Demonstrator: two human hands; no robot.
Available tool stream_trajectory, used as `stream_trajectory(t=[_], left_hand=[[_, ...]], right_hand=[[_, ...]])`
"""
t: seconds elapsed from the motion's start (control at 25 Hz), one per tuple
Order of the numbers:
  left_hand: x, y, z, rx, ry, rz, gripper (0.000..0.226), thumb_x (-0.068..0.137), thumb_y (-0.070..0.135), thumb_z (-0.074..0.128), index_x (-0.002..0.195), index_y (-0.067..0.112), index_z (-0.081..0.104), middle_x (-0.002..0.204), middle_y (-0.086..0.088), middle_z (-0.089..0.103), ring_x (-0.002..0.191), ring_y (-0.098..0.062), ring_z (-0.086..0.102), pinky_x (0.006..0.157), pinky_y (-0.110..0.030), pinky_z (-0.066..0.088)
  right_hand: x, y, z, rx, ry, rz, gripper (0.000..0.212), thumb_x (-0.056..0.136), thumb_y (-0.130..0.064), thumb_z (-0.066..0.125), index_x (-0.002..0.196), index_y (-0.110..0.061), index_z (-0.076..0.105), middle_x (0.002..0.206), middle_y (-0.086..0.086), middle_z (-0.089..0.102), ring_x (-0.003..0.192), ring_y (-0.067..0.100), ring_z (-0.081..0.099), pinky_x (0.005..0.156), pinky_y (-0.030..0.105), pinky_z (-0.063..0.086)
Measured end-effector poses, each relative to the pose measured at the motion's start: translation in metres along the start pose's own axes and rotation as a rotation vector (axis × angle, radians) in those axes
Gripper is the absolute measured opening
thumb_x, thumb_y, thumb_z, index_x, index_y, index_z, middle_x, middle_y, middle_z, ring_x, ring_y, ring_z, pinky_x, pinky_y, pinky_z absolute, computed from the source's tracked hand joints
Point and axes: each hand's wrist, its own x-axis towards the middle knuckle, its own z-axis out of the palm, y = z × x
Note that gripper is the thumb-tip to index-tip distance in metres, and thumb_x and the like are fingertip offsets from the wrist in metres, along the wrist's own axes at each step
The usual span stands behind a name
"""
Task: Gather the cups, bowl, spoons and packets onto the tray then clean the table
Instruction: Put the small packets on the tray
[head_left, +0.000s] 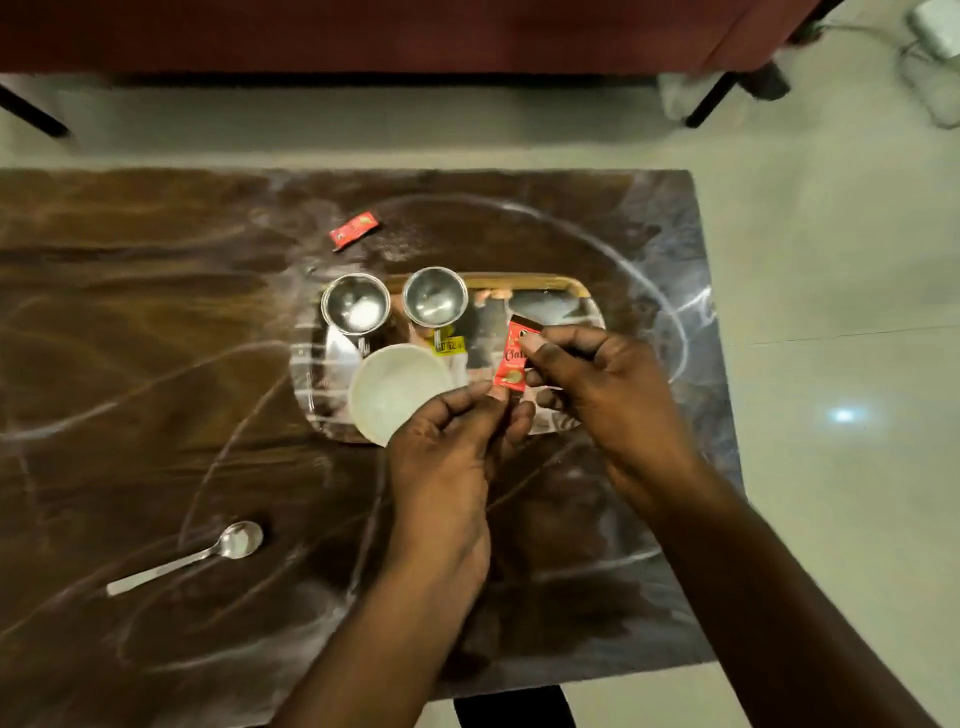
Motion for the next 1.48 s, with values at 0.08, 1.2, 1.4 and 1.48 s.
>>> stream_trajectory(t=[0.08, 1.2, 1.4, 1.48], left_hand=[[0.008, -0.026, 0.026, -0.038, 0.051, -0.051, 0.014, 0.097, -0.006, 0.068, 0.11, -0.008, 0.073, 0.087, -0.014, 0.079, 0.077, -0.019, 0.079, 0.083, -0.028, 0.066], [0.059, -0.001, 0.041, 0.291, 0.055, 0.116, 0.021, 0.098, -0.006, 0.064, 0.102, 0.012, 0.074, 0.092, 0.0, 0.078, 0.084, -0.014, 0.072, 0.078, -0.03, 0.062], [0.08, 0.086, 0.002, 0.394, 0.039, 0.407, 0.022, 0.095, -0.007, 0.067, 0.095, 0.014, 0.073, 0.086, -0.005, 0.073, 0.073, -0.02, 0.067, 0.067, -0.03, 0.058], [0.109, 0.123, -0.018, 0.4, 0.128, 0.462, 0.02, 0.096, -0.007, 0.065, 0.099, 0.012, 0.072, 0.085, -0.005, 0.072, 0.074, -0.018, 0.067, 0.069, -0.031, 0.059]], right_hand=[[0.027, 0.001, -0.024, -0.107, -0.001, -0.008, 0.009, 0.098, -0.019, 0.078, 0.1, -0.01, 0.08, 0.08, 0.009, 0.079, 0.066, 0.013, 0.071, 0.06, 0.025, 0.057], [0.147, 0.007, -0.005, -0.527, 0.082, -0.046, 0.024, 0.097, -0.026, 0.077, 0.079, -0.01, 0.076, 0.066, 0.006, 0.078, 0.058, 0.018, 0.077, 0.059, 0.037, 0.066], [0.158, -0.021, 0.022, -0.517, 0.067, -0.185, 0.016, 0.094, -0.032, 0.077, 0.082, -0.022, 0.078, 0.071, 0.001, 0.079, 0.07, 0.023, 0.079, 0.077, 0.052, 0.067], [0.168, -0.03, 0.045, -0.489, 0.037, -0.189, 0.009, 0.092, -0.03, 0.078, 0.088, -0.023, 0.079, 0.077, 0.002, 0.08, 0.077, 0.023, 0.08, 0.081, 0.052, 0.067]])
